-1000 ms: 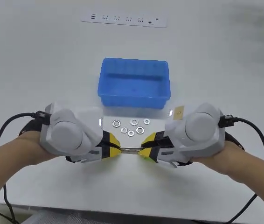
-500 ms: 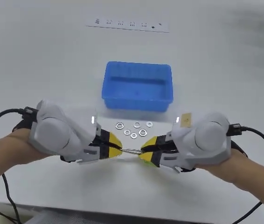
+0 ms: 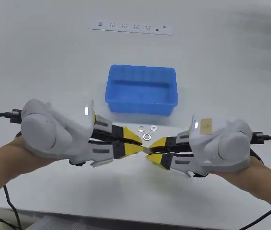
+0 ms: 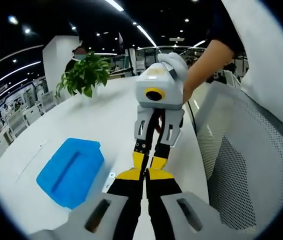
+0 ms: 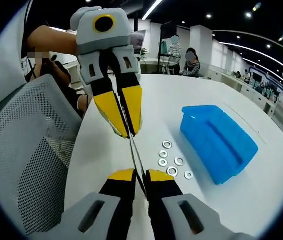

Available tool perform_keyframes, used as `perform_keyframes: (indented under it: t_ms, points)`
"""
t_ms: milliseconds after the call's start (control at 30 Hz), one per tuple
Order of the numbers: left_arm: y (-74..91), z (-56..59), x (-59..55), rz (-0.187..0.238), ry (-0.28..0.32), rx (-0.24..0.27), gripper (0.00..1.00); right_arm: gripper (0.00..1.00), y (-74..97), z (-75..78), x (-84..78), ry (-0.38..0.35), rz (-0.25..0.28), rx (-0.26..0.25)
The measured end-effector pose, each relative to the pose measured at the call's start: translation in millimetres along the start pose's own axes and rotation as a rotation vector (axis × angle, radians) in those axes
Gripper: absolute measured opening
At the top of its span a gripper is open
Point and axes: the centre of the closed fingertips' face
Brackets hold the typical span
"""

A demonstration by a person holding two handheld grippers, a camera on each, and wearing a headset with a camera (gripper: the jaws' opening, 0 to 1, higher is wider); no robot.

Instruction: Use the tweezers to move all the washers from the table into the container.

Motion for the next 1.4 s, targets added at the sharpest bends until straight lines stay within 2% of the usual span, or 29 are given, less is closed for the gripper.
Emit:
perform_keyframes:
  t_ms: [200, 267, 367, 467, 633, 667, 700, 967, 1100, 1267, 1400]
  points:
    - [-3.2, -5.0, 13.2, 0.047, 0.017, 0.012, 0.05, 0.09, -5.6, -1.3, 8.6, -0.008, 0.027, 0.009]
    - [-3.6, -5.0, 13.8, 0.043, 0.005, 0.013, 0.05, 0.08, -8.9, -1.4, 11.3, 0.003, 0.029, 0.003]
    - [-3.7, -7.1, 16.2, 0.066, 0.042, 0.019, 0.05, 0.08, -12.1, -5.4, 15.4, -0.053, 0.062, 0.032]
    - [-4.3, -6.8, 14.9, 0.062, 0.028, 0.02, 0.05, 0.08, -14.2, -4.9, 15.1, -0.017, 0.044, 0.018]
    - [-0.4, -8.8, 12.0, 0.07, 0.073, 0.03, 0.06, 0.08, -15.0, -5.1, 15.6, -0.006, 0.044, 0.023]
    - [-0.6, -8.6, 12.2, 0.073, 0.097, 0.032, 0.07, 0.08, -14.9, -5.3, 15.5, -0.004, 0.044, 0.025]
    - [-0.9, -9.4, 12.7, 0.074, 0.083, 0.039, 0.07, 0.07, -14.8, -5.1, 15.7, 0.0, 0.044, 0.023]
    - [2.4, -7.2, 16.9, 0.087, 0.096, 0.015, 0.08, 0.07, -13.5, -6.7, 14.6, 0.001, 0.05, 0.023]
    - [4.4, -5.4, 13.2, 0.064, 0.071, -0.002, 0.07, 0.07, -13.6, -6.6, 14.6, 0.006, 0.046, 0.027]
    - [5.6, -4.6, 12.5, 0.059, 0.049, -0.016, 0.07, 0.07, -14.0, -7.0, 14.7, 0.008, 0.044, 0.028]
    - [4.6, -2.9, 13.4, 0.052, 0.008, -0.022, 0.06, 0.08, -13.7, -6.9, 14.6, 0.012, 0.037, 0.03]
Point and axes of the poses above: the centre of the closed fingertips' face, and the gripper's own axes: y roughly backward along the fingers, z roughly to its right, x roughly out of its top, and after that the axes turned 13 degrees about -y, right-handed
